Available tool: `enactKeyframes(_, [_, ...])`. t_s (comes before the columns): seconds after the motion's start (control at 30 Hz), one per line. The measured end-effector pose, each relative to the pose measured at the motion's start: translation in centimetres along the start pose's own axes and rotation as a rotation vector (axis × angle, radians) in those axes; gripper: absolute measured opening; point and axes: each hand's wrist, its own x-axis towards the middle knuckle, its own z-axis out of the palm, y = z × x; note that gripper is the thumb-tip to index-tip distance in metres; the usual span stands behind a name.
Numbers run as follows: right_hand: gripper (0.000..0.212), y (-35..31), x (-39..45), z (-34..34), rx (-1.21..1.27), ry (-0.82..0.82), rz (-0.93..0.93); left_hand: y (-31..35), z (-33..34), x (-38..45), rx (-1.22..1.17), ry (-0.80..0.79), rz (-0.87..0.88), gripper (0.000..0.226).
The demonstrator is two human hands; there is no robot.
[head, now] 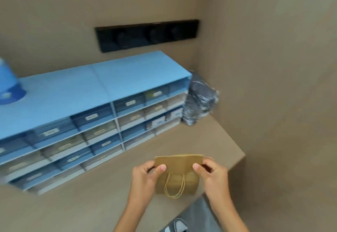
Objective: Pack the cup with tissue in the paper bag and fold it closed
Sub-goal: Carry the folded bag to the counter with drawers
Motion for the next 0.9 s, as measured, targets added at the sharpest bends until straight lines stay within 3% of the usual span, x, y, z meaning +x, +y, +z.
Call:
enactKeyframes(0.17, [0.021,1.7,8.7,3.0,-0.052,-0.297,-0.043,-1.6,0.4,3.2,-0.009,0.290,-0.041,0.031])
enactKeyframes(0.4, [0.008,4.9,16.8,5.2,-0.086,-0.528,-0.078,-2.4,2.9,6.8,0.038,0.561,-0.084,0.029])
enactKeyframes(0.57, [0.022,6.4,19.3,6.0,-0.094,-0.543,-0.052,-3.3,4.0,9.0,0.100,0.623,-0.128,0.023])
enactKeyframes(0.9, [0.021,7.7,20.8,6.3,-0.136,-0.609,-0.061,-5.2,3.9,10.7,0.135,0.635,-0.208,0.020])
